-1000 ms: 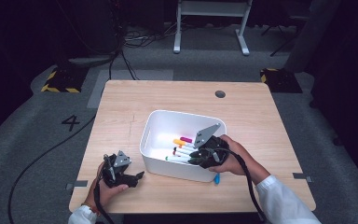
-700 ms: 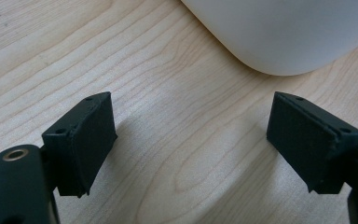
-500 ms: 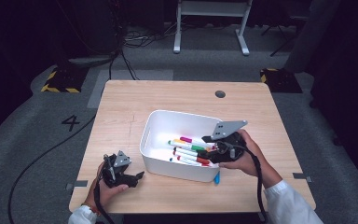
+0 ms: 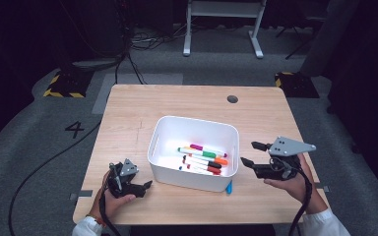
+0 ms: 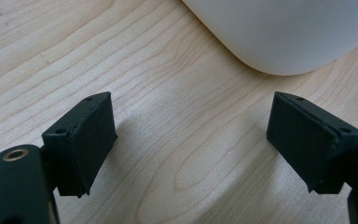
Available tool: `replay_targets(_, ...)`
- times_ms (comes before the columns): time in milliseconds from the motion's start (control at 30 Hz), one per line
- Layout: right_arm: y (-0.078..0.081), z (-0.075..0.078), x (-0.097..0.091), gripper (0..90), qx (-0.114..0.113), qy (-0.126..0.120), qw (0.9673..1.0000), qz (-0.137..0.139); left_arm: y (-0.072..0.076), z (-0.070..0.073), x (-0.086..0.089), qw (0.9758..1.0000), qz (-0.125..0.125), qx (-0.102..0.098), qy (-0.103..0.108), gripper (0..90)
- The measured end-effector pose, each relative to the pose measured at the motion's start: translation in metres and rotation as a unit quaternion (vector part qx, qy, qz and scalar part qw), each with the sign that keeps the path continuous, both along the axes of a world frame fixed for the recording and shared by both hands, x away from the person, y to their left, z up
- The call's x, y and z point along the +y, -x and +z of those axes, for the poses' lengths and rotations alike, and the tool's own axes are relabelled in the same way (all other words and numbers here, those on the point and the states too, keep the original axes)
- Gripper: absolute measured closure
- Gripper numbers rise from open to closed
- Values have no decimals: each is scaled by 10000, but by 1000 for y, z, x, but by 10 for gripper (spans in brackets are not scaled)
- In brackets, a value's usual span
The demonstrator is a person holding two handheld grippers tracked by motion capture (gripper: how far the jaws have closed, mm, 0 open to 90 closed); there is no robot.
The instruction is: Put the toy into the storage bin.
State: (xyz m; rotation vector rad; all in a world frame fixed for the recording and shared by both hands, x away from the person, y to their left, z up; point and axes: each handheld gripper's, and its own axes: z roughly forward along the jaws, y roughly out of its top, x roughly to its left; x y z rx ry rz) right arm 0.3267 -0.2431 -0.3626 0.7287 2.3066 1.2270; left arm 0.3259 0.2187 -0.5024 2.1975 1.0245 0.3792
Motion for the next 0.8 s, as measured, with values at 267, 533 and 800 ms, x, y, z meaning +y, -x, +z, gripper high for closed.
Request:
replay_targets(267,10,-72,-12,329,607,156,9980,-112,0,0,0,10000,0,1,0,155)
replay_targets(533,22,-112,15,294,950,421,9945,154,0,0,0,10000,0,0,-1,155)
replay_targets(800,23,-125,32,258,1040,421,9937,-49,0,0,0,10000,0,-4,-11,156)
